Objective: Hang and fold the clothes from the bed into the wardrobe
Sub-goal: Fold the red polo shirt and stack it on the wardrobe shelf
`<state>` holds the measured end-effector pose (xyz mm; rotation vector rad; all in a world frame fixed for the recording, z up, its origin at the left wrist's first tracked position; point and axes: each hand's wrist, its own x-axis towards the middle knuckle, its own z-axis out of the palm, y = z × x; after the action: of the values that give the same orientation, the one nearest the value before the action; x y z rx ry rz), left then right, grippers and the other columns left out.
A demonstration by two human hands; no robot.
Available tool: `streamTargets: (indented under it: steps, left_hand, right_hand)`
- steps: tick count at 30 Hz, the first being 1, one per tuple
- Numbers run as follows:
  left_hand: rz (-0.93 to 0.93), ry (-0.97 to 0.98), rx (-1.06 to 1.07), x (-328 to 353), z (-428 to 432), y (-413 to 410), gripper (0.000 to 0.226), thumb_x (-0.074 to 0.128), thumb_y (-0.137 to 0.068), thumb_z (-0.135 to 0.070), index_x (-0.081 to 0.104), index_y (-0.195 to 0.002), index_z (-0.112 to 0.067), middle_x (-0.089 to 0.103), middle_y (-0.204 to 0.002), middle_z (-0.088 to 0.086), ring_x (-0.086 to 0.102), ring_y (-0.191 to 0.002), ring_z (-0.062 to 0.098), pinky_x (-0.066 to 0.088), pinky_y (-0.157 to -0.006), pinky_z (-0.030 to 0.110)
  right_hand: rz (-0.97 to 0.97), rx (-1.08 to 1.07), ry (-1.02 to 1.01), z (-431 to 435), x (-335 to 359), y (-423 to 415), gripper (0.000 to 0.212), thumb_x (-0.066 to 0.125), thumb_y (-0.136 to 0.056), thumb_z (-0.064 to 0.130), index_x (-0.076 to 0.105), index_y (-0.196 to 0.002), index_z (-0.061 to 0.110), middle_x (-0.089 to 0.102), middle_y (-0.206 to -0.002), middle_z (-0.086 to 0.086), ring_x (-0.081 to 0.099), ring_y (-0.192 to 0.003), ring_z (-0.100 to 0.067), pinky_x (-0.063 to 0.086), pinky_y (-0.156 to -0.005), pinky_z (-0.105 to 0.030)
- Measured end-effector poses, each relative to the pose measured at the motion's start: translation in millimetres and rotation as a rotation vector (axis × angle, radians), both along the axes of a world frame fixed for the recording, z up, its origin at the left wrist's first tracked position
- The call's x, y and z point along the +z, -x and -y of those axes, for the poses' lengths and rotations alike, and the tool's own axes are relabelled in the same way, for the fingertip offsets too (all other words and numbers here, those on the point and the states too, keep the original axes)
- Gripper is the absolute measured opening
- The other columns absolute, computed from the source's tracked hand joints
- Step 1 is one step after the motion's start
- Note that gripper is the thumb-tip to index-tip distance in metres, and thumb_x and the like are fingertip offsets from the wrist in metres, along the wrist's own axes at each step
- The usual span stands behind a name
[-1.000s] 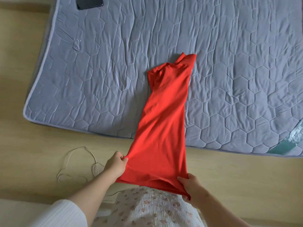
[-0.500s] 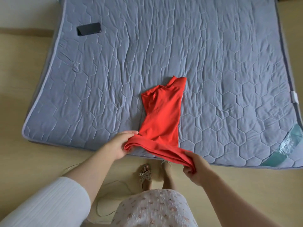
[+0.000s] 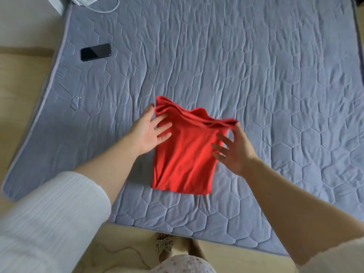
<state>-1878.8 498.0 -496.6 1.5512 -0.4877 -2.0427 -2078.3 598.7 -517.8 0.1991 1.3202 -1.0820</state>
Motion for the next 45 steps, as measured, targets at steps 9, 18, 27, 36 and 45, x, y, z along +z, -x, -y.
streamTargets:
  steps: [9, 18, 27, 36, 45]
  left_hand:
    - [0.615, 0.046, -0.384, -108.4, -25.4, -10.5, 0.056, 0.053, -0.094, -0.026, 0.028, -0.144, -0.027, 0.038, -0.144, 0.002, 0.045, -0.121, 0.019, 0.04, -0.093, 0.036]
    - [0.95, -0.03, -0.545, -178.2, -82.7, -31.3, 0.053, 0.074, -0.076, -0.017, 0.049, -0.121, -0.004, 0.059, -0.121, 0.015, 0.057, -0.108, 0.028, 0.042, -0.086, 0.031]
    - [0.76, -0.053, -0.562, -188.8, -65.7, -44.7, 0.061, 0.078, -0.074, -0.02, 0.045, -0.125, -0.012, 0.06, -0.115, 0.005, 0.057, -0.099, 0.02, 0.041, -0.081, 0.024]
    - [0.59, 0.03, -0.377, -201.4, -10.6, -5.5, 0.054, 0.081, -0.069, -0.024, 0.048, -0.111, -0.017, 0.06, -0.103, -0.003, 0.058, -0.091, 0.012, 0.044, -0.084, 0.026]
    - [0.328, 0.142, -0.292, -137.5, 37.3, 0.7, 0.015, 0.068, -0.083, -0.018, 0.065, -0.097, -0.015, 0.068, -0.1, 0.008, 0.064, -0.093, 0.022, 0.05, -0.09, 0.033]
  right_hand:
    - [-0.292, 0.33, -0.188, -3.4, -83.0, -6.5, 0.055, 0.054, -0.092, 0.033, 0.031, -0.141, 0.024, 0.048, -0.108, 0.005, 0.052, -0.089, -0.015, 0.042, -0.072, -0.026]
    - [-0.385, 0.489, -0.356, -49.2, -151.3, -47.5, 0.029, 0.062, -0.084, 0.0, 0.052, -0.111, 0.003, 0.053, -0.091, -0.011, 0.051, -0.065, -0.019, 0.046, -0.041, -0.022]
    - [-0.391, 0.393, -0.46, -54.7, -166.8, -43.1, 0.04, 0.063, -0.084, 0.003, 0.047, -0.121, 0.002, 0.05, -0.081, -0.001, 0.047, -0.063, -0.008, 0.038, -0.051, -0.018]
    - [-0.304, 0.13, -0.284, 23.1, -190.7, -27.8, 0.055, 0.074, -0.078, 0.021, 0.049, -0.125, 0.009, 0.064, -0.111, -0.01, 0.064, -0.092, -0.023, 0.054, -0.085, -0.043]
    - [-0.232, 0.025, -0.238, 61.8, -124.8, -4.9, 0.036, 0.075, -0.074, 0.033, 0.061, -0.104, 0.017, 0.068, -0.087, 0.003, 0.064, -0.075, -0.011, 0.052, -0.068, -0.027]
